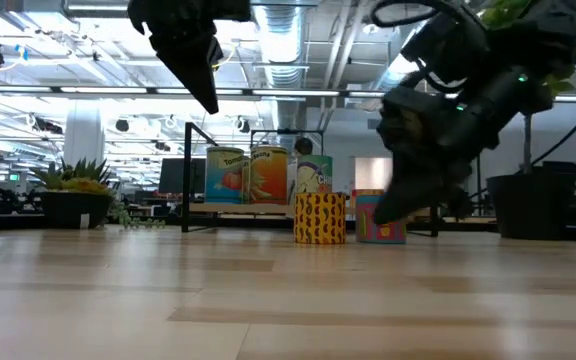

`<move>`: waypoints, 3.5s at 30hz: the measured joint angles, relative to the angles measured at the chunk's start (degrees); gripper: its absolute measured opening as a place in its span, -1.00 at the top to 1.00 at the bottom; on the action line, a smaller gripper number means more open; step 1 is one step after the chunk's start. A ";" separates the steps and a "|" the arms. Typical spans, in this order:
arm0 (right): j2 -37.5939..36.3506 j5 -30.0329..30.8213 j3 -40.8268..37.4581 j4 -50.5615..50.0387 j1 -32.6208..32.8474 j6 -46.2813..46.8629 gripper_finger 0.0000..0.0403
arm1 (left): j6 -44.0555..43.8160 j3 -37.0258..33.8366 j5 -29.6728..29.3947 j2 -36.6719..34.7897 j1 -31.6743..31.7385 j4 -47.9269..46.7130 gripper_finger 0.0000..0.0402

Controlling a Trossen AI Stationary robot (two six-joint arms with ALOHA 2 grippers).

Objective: Pick and place cans onto a shelf
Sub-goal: Adjust the canned chicken soup on the shelf

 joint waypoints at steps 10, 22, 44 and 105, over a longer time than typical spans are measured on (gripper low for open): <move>-0.61 -0.35 0.00 -9.06 7.40 5.90 0.87 | 10.98 0.56 6.45 4.21 8.29 24.90 1.00; -0.93 6.35 0.00 -10.88 15.81 16.24 0.88 | 26.02 31.36 12.42 25.95 16.27 14.54 1.00; -0.89 13.63 -0.04 -11.92 23.85 27.47 0.87 | 31.17 58.48 13.15 49.48 24.22 6.00 1.00; -0.89 13.73 0.06 -13.52 23.67 28.34 0.87 | 30.06 60.96 10.37 46.72 20.99 -20.32 1.00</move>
